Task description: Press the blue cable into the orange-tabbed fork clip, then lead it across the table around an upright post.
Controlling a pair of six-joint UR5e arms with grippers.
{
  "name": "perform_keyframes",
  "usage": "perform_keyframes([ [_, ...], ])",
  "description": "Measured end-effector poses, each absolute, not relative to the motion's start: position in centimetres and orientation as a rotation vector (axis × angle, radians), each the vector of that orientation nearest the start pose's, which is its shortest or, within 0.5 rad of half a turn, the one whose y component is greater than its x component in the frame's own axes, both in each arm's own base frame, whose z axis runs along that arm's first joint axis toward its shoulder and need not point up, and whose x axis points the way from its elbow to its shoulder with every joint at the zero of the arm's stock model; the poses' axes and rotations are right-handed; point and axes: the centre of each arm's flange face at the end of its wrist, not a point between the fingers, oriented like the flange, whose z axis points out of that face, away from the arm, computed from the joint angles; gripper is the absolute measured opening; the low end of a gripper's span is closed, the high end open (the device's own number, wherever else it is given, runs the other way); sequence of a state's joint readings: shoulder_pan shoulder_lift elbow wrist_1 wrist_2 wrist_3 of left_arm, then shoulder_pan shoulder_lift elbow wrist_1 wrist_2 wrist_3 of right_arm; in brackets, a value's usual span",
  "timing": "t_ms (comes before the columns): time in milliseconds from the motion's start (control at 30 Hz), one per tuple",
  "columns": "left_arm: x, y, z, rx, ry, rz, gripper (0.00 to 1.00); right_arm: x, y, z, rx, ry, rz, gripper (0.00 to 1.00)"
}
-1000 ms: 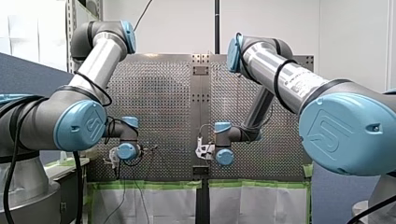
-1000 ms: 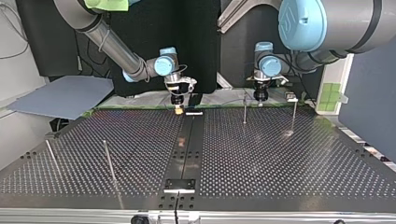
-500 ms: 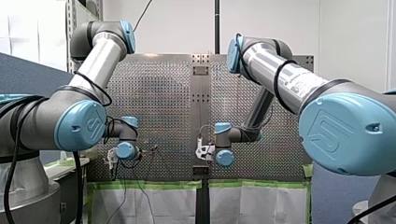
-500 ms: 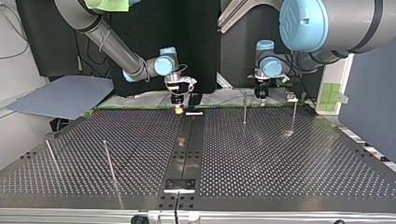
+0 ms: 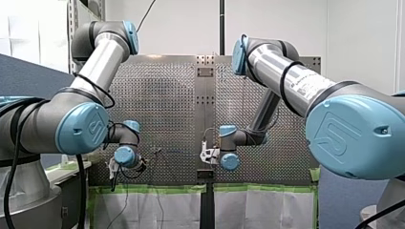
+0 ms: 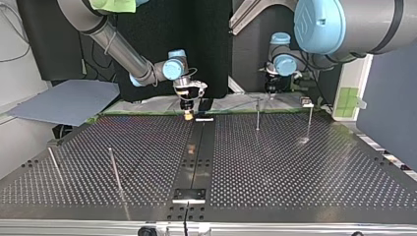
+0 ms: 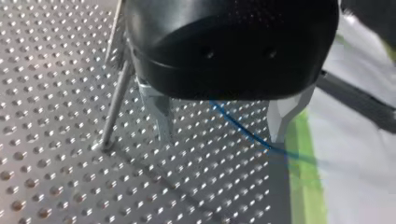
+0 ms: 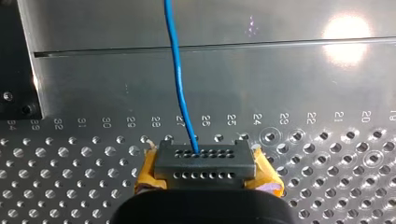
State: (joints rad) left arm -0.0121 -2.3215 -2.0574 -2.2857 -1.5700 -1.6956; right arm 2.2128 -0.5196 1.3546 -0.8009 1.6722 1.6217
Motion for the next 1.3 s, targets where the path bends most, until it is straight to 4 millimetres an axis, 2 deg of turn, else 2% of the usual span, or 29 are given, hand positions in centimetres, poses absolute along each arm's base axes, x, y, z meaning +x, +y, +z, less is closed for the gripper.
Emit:
perform_keyframes([
  [433,44.4,-14.3,-3.4,-0.084,1.92,-0.12,0.98,53.4,-50.9,-2.3,1.619,-0.967,1.602,0.0],
  [633,44.2,-14.7,-3.2,-0.048,1.898,-0.128,0.98,53.4,-50.8,-2.4,1.623,-0.966,1.597,0.0],
  [1133,43.1,-15.3,0.9,-0.029,1.807,-0.139,0.98,53.3,-50.8,-2.7,1.628,-0.967,1.589,0.0],
  [1300,42.8,-15.7,1.2,0.001,1.796,-0.131,0.98,53.3,-50.7,-2.7,1.629,-0.967,1.588,0.0],
])
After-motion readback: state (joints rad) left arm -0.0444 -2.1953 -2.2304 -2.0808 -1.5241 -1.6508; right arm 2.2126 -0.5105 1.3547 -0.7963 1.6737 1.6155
